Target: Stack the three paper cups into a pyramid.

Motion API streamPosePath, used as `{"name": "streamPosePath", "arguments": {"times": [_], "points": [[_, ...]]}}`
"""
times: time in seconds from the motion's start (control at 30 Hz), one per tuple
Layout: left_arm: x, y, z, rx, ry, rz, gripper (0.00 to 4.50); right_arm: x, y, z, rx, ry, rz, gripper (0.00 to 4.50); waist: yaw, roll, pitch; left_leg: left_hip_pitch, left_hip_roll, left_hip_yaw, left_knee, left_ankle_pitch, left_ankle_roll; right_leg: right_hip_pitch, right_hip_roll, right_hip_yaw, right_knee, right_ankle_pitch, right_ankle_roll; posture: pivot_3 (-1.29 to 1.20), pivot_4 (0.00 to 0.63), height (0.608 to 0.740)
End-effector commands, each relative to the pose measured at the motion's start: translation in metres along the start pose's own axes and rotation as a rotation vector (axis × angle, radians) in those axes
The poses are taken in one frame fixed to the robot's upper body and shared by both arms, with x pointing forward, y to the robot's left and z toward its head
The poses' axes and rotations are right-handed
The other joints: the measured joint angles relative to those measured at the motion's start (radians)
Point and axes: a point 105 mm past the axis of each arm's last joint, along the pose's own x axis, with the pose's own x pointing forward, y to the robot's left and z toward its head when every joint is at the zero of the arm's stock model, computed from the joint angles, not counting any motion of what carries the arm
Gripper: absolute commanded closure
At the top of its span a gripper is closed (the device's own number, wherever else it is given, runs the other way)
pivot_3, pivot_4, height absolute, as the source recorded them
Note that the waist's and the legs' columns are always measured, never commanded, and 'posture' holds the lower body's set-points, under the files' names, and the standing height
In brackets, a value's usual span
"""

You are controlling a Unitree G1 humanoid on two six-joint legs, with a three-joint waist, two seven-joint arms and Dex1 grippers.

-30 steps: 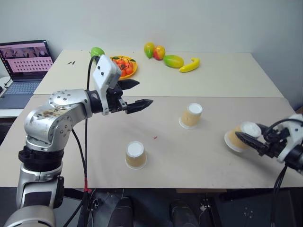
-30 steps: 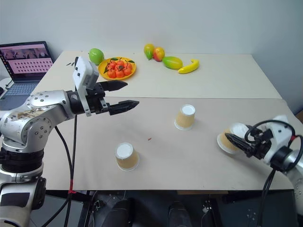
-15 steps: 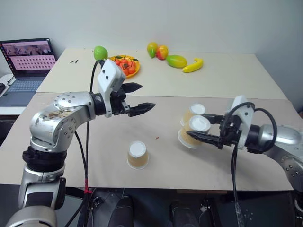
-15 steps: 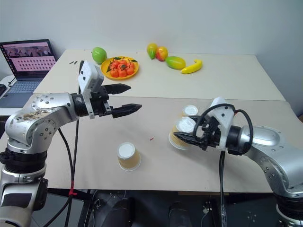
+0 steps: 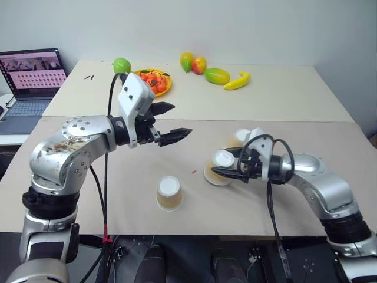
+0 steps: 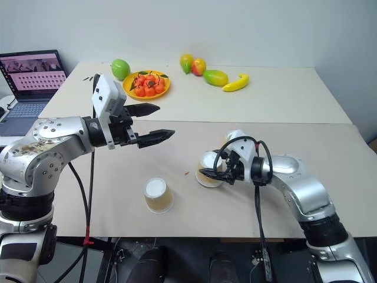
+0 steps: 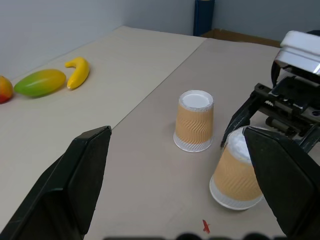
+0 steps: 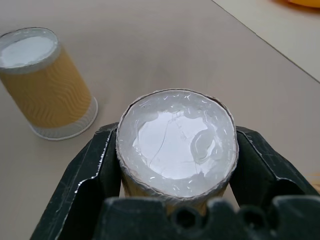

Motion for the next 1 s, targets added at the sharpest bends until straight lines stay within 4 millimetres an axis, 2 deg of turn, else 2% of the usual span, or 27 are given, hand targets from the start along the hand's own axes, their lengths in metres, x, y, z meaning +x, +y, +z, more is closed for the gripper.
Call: {"name": "streamPosePath", "arguments": {"times": [0.03,0.1,0.13,0.23,0.5,0.67,0.77,0.9,1.0], "points": [[-0.007,0.0,0.013,0.039,-0.038,0.023,0.0,0.005,-0.007,0.01,-0.073,-0.038,0.014,1.7,0.001,0.0,0.0,0.0,0.0,0.0,0.0,0.0,0.0,0.0,0.0,0.0,0.0,0.0,0.0,0.0,0.15,0.732],[-0.007,0.0,0.013,0.038,-0.039,0.026,0.0,0.009,-0.009,0.011,-0.066,-0.05,0.018,1.7,0.001,0.0,0.0,0.0,0.0,0.0,0.0,0.0,0.0,0.0,0.0,0.0,0.0,0.0,0.0,0.0,0.15,0.732],[-0.007,0.0,0.013,0.039,-0.04,0.027,0.0,0.01,-0.009,0.011,-0.064,-0.055,0.024,0.8,0.001,0.0,0.0,0.0,0.0,0.0,0.0,0.0,0.0,0.0,0.0,0.0,0.0,0.0,0.0,0.0,0.15,0.732],[-0.007,0.0,0.015,0.035,-0.048,0.031,0.0,0.013,-0.007,0.012,-0.059,-0.067,0.043,0.1,0.002,0.0,0.0,0.0,0.0,0.0,0.0,0.0,0.0,0.0,0.0,0.0,0.0,0.0,0.0,0.0,0.15,0.732],[-0.004,0.0,0.014,0.025,-0.053,0.024,0.0,0.003,-0.008,0.03,-0.063,-0.111,0.038,0.1,0.002,0.0,0.0,0.0,0.0,0.0,0.0,0.0,0.0,0.0,0.0,0.0,0.0,0.0,0.0,0.0,0.15,0.732],[0.0,-0.001,0.012,0.015,-0.06,0.011,0.0,-0.038,-0.023,0.072,-0.062,-0.216,-0.042,0.1,0.007,0.0,0.0,0.0,0.0,0.0,0.0,0.0,0.0,0.0,0.0,0.0,0.0,0.0,0.0,0.0,0.15,0.732],[0.001,-0.001,0.012,0.013,-0.063,0.004,0.0,-0.068,-0.036,0.085,-0.05,-0.245,-0.121,0.1,0.007,0.0,0.0,0.0,0.0,0.0,0.0,0.0,0.0,0.0,0.0,0.0,0.0,0.0,0.0,0.0,0.15,0.732],[0.002,-0.002,0.014,0.008,-0.072,-0.014,0.0,-0.125,-0.073,0.054,-0.068,-0.119,-0.417,0.1,0.015,0.0,0.0,0.0,0.0,0.0,0.0,0.0,0.0,0.001,-0.001,-0.001,-0.001,0.0,0.0,0.0,0.15,0.732],[0.003,-0.005,0.015,-0.003,-0.074,-0.036,0.0,-0.142,-0.083,0.032,-0.049,-0.082,-0.502,0.1,0.009,0.0,0.0,0.0,0.0,0.001,0.0,0.0,0.0,0.001,-0.001,0.0,-0.002,0.0,0.0,0.0,0.15,0.732]]}}
